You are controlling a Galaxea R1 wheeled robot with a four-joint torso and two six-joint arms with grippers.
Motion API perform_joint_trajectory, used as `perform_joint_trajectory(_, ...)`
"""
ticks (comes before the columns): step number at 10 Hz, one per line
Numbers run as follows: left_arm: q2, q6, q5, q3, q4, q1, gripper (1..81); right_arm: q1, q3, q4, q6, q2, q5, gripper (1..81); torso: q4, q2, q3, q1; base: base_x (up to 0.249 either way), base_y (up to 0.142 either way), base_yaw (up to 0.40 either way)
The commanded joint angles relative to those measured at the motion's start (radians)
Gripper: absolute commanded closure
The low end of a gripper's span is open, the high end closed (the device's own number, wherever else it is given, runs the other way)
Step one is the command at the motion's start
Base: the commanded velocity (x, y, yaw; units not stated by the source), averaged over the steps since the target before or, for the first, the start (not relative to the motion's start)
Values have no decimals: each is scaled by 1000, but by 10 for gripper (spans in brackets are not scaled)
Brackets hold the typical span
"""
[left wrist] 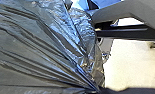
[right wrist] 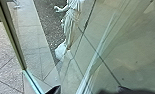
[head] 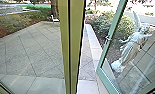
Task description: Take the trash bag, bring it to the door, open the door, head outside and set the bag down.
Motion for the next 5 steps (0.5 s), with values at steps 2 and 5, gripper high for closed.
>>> perform_joint_trajectory(2, 2, 8, 81, 16, 6, 2, 811, -20, 49, 263, 1, 100, -59, 10, 0, 0, 0, 0, 0, 0, 0)
perform_joint_trajectory(5, -4, 9, 81, 15, 7, 4, 811, -93, 112, 326, 2, 124, -76, 10, 0, 0, 0, 0, 0, 0, 0)
